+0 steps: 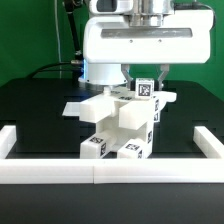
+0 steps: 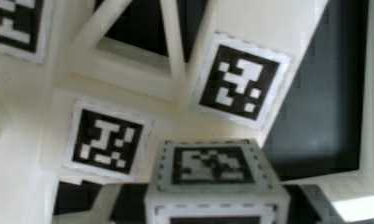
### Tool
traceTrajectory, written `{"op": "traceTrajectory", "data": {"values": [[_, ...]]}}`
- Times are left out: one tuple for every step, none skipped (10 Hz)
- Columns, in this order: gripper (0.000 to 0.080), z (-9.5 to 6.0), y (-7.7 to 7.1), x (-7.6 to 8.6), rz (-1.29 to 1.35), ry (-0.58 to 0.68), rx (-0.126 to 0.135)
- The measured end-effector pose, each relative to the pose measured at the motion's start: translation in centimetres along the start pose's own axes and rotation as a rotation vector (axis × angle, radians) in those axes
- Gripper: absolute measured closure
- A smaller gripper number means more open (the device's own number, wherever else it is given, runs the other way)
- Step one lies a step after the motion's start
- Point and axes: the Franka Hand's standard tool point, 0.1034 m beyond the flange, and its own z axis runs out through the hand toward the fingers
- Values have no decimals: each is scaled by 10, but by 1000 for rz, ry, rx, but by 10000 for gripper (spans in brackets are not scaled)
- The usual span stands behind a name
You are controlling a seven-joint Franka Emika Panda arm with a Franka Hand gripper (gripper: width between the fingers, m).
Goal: Assemble chair
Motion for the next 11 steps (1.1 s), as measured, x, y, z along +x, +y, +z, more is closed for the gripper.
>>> {"op": "traceTrajectory", "data": {"values": [[515,0,0,0,46,0,1],[515,0,0,0,127,0,3],[515,0,-1,0,189,0,4],[515,0,-1,0,265,-1,4],[515,0,-1,0,328,-1,4],[515,0,-1,0,395,-1,5],[515,0,-1,0,436,-1,5],[515,0,-1,0,525,-2,6],[515,0,-1,0,586,-2,6],[515,0,-2,0,640,-3,7],[515,0,-3,-1,714,-4,10]]}}
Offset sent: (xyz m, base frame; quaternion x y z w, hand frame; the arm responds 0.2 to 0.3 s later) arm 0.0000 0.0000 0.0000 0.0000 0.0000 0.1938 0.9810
